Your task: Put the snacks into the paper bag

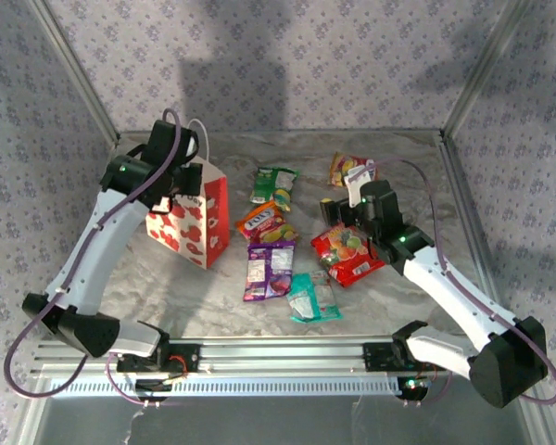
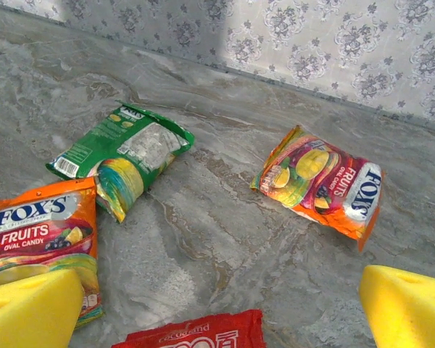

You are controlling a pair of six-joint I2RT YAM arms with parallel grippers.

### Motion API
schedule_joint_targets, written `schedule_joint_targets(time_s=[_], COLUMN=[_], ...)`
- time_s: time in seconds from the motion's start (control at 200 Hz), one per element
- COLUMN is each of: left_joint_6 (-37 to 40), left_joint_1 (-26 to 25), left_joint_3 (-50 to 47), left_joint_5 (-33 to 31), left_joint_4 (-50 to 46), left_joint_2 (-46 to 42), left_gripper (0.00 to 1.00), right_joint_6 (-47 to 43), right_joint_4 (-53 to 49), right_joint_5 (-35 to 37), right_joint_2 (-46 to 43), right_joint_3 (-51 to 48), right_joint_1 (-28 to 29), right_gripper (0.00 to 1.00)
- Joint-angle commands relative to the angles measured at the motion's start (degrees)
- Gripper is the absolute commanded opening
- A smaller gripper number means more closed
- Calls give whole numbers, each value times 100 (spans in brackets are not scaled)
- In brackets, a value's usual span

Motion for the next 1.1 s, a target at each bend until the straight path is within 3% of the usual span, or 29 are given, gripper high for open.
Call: schedule_joint_targets(time_s=[0.0, 0.265, 0.595, 0.77, 0.914, 1.094], left_joint_6=[149, -36, -897, -1255, -1566, -1781], left_joint_1=[-83, -129, -153, -164, -164, -159], left_joint_3=[-183, -679, -1648, -1971, -1881, -1654], left_joint_5=[281, 443, 524, 365, 335, 403], left_joint_4=[-81, -93, -440, -634, -891, -1029], left_joint_2=[-345, -1005, -1787, -2328, -2563, -2618], left_gripper=[0, 0, 1, 8, 22, 25], right_joint_6=[65, 54, -6, -126, -174, -253], right_joint_4=[-100, -111, -142, -204, -218, -228], right_joint_5=[149, 189, 281, 385, 451, 569], right_joint_2=[26, 161, 355, 438, 511, 584], right_joint_3=[180, 297, 498, 635, 734, 790], right_joint_1=[80, 259, 589, 829, 965, 1100], right_gripper=[100, 100, 100, 100, 100, 100])
